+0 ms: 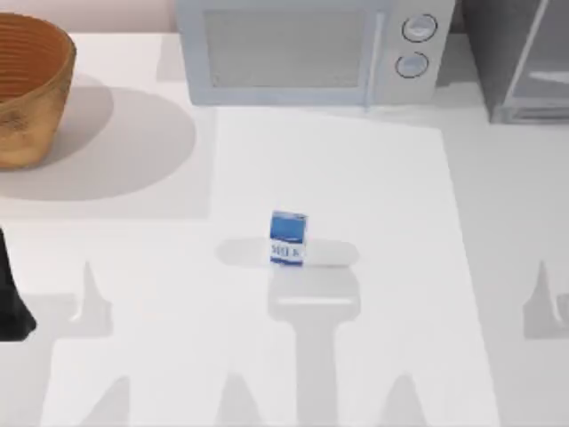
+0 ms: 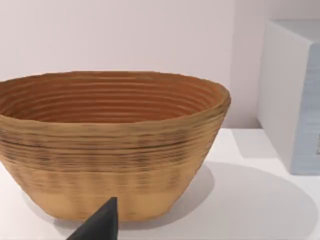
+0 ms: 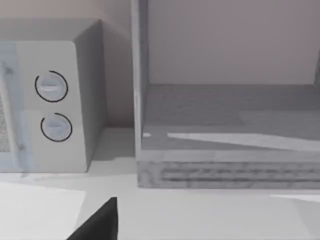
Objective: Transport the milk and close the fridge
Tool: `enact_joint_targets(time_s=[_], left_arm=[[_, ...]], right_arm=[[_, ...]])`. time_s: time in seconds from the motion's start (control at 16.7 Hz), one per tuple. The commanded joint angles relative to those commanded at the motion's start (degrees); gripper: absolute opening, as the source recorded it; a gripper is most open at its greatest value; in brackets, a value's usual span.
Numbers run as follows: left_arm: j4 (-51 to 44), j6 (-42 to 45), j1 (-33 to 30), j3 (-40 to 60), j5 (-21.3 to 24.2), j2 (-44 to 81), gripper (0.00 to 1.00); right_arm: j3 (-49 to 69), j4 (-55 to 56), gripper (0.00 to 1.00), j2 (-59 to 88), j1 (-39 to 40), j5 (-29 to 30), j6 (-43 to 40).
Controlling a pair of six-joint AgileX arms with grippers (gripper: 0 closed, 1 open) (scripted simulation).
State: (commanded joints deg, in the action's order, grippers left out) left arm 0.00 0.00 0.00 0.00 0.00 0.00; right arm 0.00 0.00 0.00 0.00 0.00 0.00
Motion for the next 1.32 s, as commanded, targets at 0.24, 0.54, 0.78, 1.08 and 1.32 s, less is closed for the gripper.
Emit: enact_joint_targets(time_s=[0.24,0.54,0.78,1.08,1.32], left_arm=[[0.00,0.00,0.00,0.00,0.00,0.00,1.00],[0.00,0.00,0.00,0.00,0.00,0.00,1.00],[0.00,0.00,0.00,0.00,0.00,0.00,1.00],[0.00,0.00,0.00,0.00,0.00,0.00,1.00],[0.00,0.00,0.00,0.00,0.00,0.00,1.00]], right_arm=[[0.07,1.47,1.00,1.38,0.66,1.86,0.00],[0.40,12.95,1.00,13.15,12.08,15.82,0.26],[0.66,23.23,1.00,24.78,30.55,29.16,0.55],[0.75,34.47,1.00,36.99,47.65,43.89,0.68],[1.23,41.15,1.00,43.57,52.73,52.39,0.92]])
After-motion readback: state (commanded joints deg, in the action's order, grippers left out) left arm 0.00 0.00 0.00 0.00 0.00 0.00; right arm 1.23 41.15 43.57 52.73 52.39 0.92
